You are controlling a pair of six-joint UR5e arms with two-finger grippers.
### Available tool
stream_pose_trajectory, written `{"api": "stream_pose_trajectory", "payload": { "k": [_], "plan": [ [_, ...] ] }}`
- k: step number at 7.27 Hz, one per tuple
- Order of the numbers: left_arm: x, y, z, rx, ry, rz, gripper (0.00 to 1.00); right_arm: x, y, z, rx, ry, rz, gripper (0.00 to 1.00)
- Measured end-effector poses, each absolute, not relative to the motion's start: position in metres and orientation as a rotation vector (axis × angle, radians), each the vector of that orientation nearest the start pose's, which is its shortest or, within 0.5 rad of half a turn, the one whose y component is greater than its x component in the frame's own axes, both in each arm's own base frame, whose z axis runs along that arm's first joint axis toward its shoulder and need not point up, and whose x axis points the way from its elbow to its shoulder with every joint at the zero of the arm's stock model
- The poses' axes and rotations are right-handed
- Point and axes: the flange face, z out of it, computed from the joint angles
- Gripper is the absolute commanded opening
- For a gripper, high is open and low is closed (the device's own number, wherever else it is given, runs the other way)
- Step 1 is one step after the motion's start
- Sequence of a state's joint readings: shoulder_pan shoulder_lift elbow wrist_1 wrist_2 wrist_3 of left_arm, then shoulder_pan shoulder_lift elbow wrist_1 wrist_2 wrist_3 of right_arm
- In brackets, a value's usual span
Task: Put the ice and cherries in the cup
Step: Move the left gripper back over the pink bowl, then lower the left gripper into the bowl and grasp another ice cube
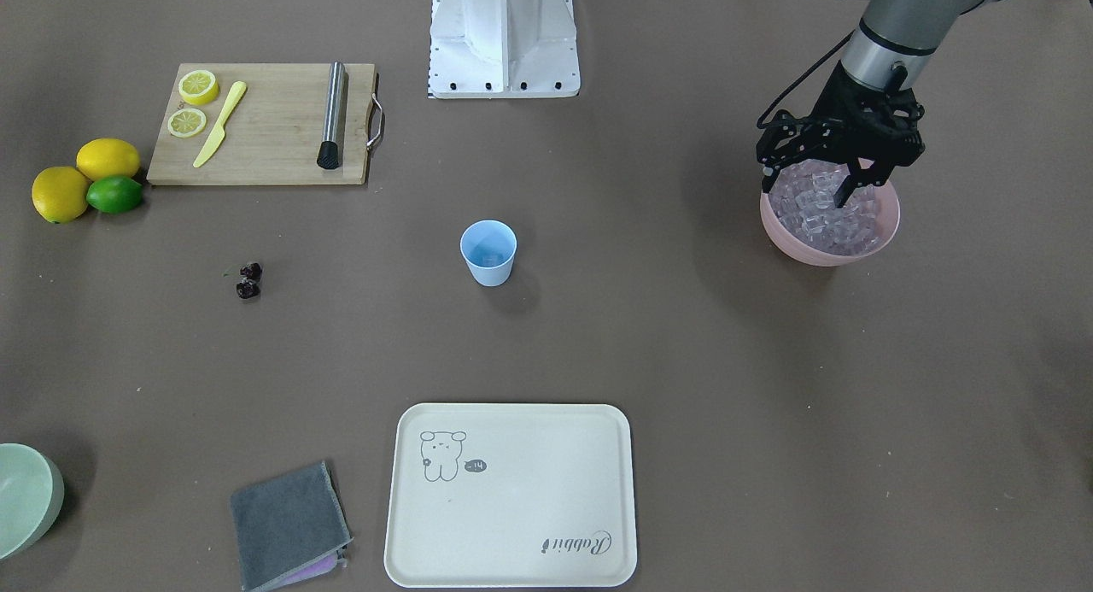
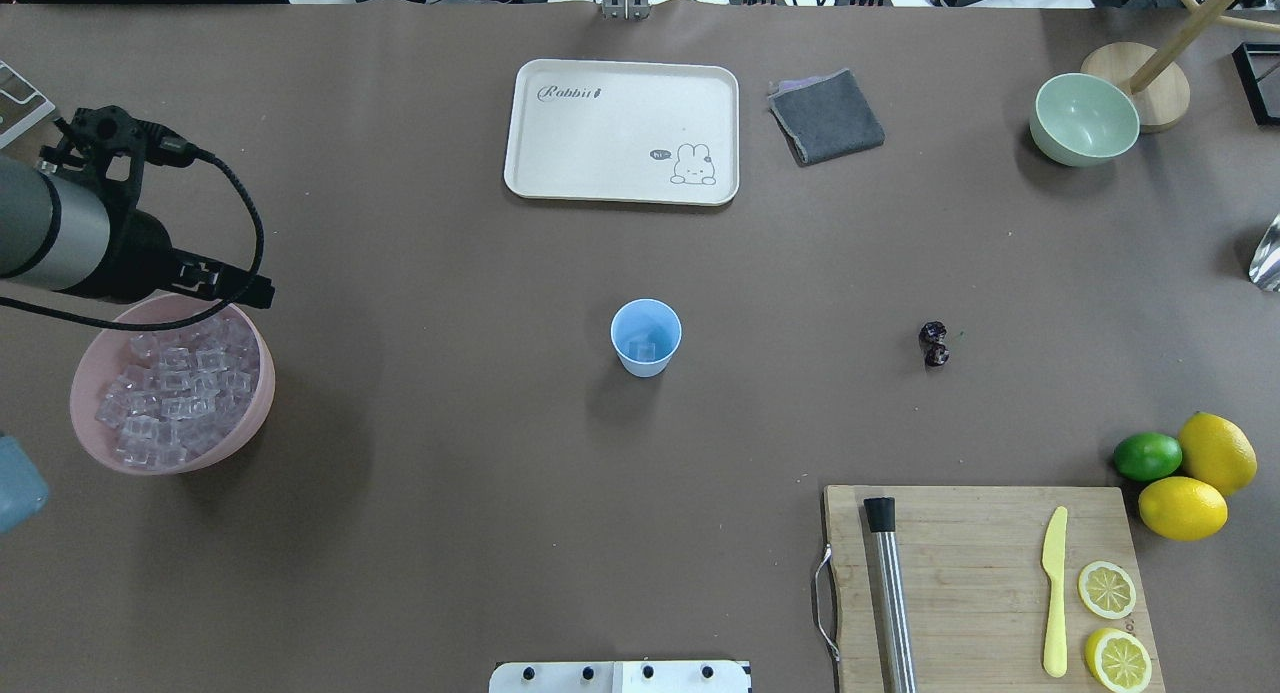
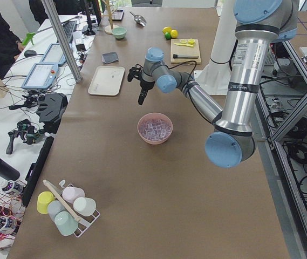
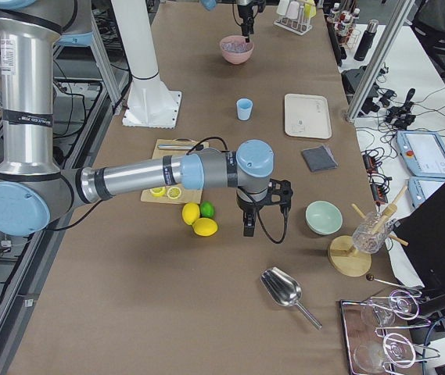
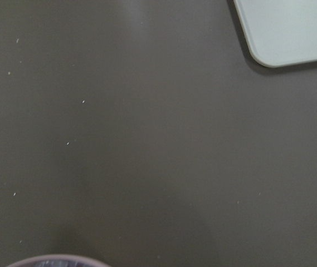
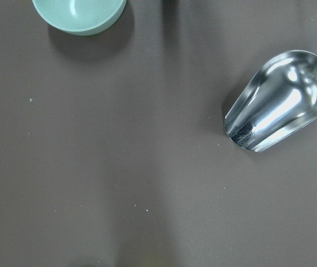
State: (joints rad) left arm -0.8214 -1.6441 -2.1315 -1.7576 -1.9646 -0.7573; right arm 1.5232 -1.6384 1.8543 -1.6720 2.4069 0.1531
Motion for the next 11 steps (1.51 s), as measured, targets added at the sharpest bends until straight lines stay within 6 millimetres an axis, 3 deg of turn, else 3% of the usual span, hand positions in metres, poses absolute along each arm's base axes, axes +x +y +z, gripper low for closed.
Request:
{"api": "stream_pose_trajectory", "payload": {
  "k": [4, 5, 9, 11],
  "plan": [
    [0.216, -0.366, 0.424, 0.27, 0.76, 0.181, 0.97, 0.038, -0.459, 0.565, 0.008, -0.841, 0.058, 1.0],
    [0.218, -0.357, 0.433, 0.25, 0.768, 0.157, 0.97, 0.038, -0.457, 0.566, 0.005, -0.841, 0.06, 1.0],
    [0.262, -0.344, 0.454, 0.206, 0.75, 0.149, 0.97, 0.037, -0.456, 0.567, 0.002, -0.842, 0.061, 1.0],
    [0.268, -0.343, 0.463, 0.211, 0.741, 0.159, 0.97, 0.037, -0.456, 0.567, 0.002, -0.844, 0.061, 1.0]
  ]
}}
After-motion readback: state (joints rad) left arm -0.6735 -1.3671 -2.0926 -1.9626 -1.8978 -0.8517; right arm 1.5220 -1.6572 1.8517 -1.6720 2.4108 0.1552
